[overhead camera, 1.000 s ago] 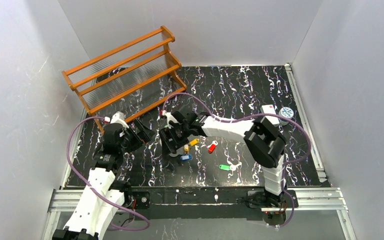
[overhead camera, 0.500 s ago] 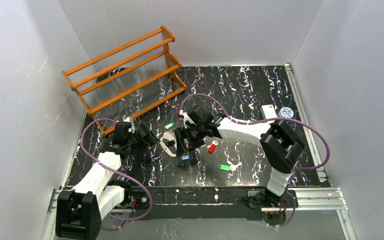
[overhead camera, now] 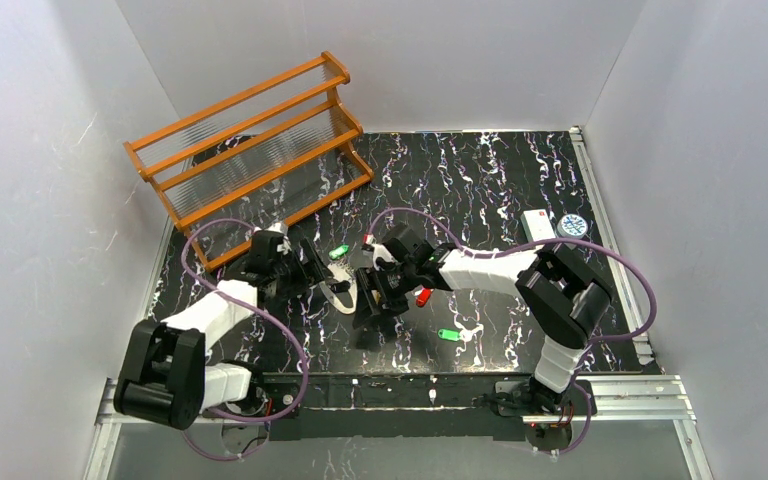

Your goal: Put the keys on the keyring

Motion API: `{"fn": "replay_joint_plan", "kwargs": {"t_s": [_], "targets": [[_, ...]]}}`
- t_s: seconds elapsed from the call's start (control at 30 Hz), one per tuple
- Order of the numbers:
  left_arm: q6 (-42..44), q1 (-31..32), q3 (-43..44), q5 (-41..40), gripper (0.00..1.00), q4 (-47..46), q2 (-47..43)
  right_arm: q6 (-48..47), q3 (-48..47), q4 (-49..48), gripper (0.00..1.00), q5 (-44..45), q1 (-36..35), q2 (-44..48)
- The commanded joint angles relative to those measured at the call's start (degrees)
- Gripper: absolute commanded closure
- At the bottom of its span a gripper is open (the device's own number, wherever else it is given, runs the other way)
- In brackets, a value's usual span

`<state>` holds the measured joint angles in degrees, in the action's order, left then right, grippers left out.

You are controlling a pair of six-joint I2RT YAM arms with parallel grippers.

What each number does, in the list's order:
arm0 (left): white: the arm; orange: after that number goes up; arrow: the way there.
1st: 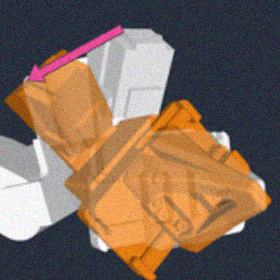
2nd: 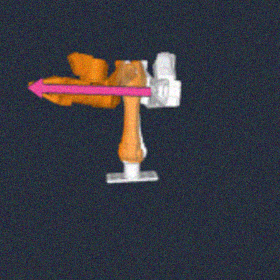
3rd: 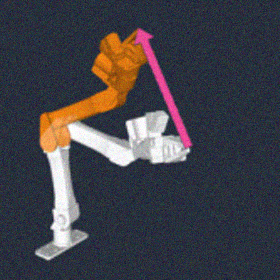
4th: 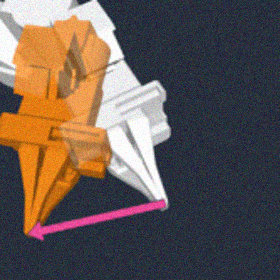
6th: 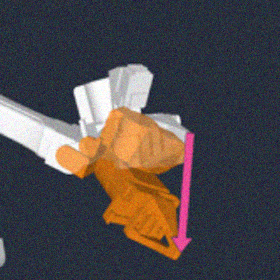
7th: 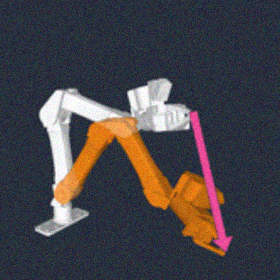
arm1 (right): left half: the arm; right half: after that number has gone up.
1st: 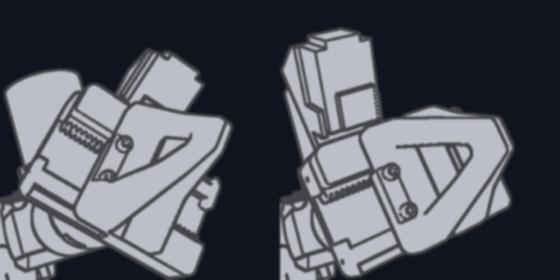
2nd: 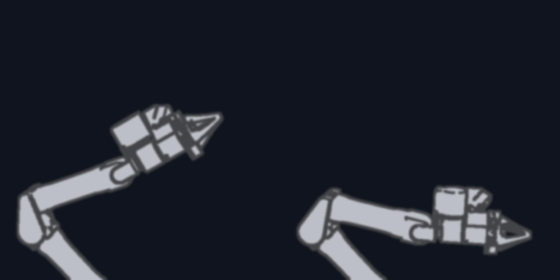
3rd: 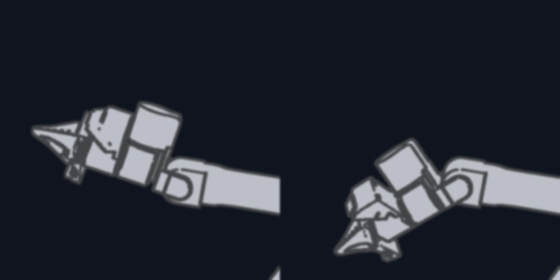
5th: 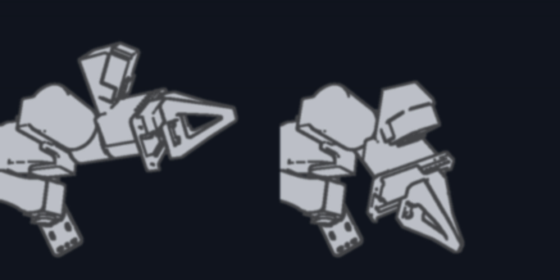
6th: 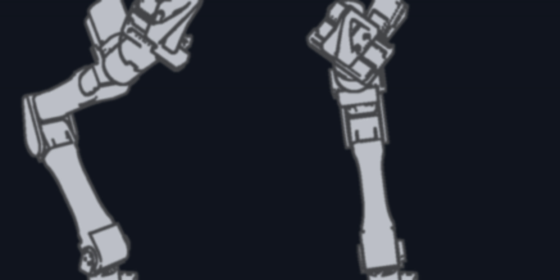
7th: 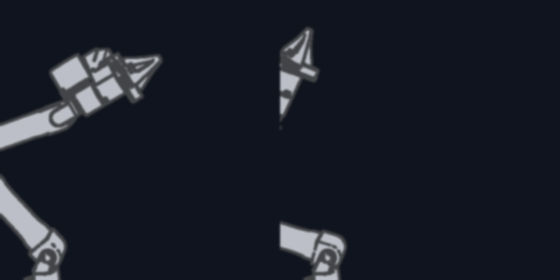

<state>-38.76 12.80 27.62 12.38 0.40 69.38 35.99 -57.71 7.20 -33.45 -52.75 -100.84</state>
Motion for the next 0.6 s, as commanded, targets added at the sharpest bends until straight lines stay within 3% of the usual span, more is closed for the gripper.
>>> {"fn": "replay_joint_plan", "kwargs": {"t_s": [0.0,0.3,0.57], "targets": [[3.62,3.42,2.47,-5.94,0.19,-0.13,4.17,4.08,0.19,-6.20,0.22,-3.51,-0.45,0.45],[7.02,7.39,5.39,-10.01,0.22,-2.14,9.89,6.06,-2.34,-6.35,0.26,-1.95,-0.57,-4.86],[7.56,9.18,5.26,-5.28,0.26,-5.09,10.71,4.28,-4.91,-1.64,0.25,3.75,0.18,-7.08]]}}
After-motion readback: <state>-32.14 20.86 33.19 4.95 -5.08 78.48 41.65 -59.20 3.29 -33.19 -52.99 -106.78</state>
